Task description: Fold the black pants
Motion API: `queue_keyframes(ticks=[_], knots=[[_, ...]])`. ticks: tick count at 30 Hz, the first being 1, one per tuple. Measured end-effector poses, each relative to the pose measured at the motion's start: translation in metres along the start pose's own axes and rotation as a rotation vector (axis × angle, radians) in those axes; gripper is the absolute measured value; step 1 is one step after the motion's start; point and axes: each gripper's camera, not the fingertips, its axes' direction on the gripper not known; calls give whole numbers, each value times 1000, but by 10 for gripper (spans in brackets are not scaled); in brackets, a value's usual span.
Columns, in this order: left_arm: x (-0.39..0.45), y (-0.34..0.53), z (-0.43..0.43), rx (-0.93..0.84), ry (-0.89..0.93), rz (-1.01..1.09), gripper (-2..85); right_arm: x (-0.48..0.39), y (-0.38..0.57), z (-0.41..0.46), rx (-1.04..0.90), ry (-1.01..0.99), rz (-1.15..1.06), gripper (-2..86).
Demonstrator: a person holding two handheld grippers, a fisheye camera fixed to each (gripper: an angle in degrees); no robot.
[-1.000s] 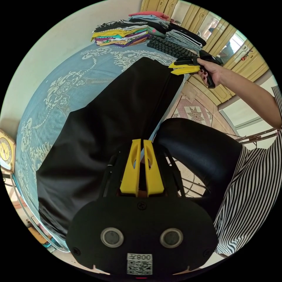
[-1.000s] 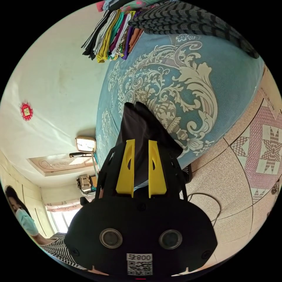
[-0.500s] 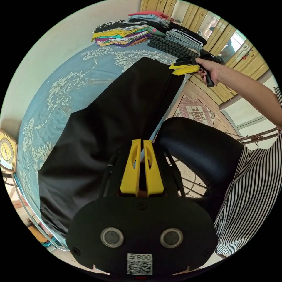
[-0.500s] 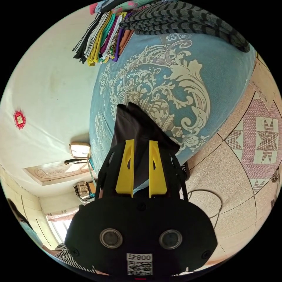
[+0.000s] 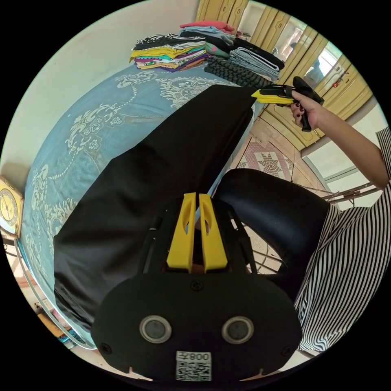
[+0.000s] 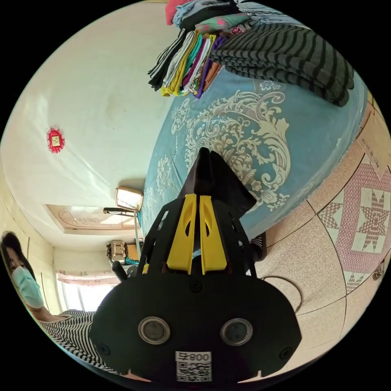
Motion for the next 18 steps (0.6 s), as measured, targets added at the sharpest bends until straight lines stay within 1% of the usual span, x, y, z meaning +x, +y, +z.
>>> queue_keyframes(ticks=[4,7,14,18], knots=[[4,-18,5,-52,-15,9,15,51,19,6,9,-60,135,8],[3,-31,3,-66,-7,0,16,60,27,5,17,-52,130,8],[-7,-59,1,-83,36,-46,20,79,35,-1,12,-100,135,8],[-9,-76,-14,-58,59,-57,22,87,40,-4,5,-119,121,9]])
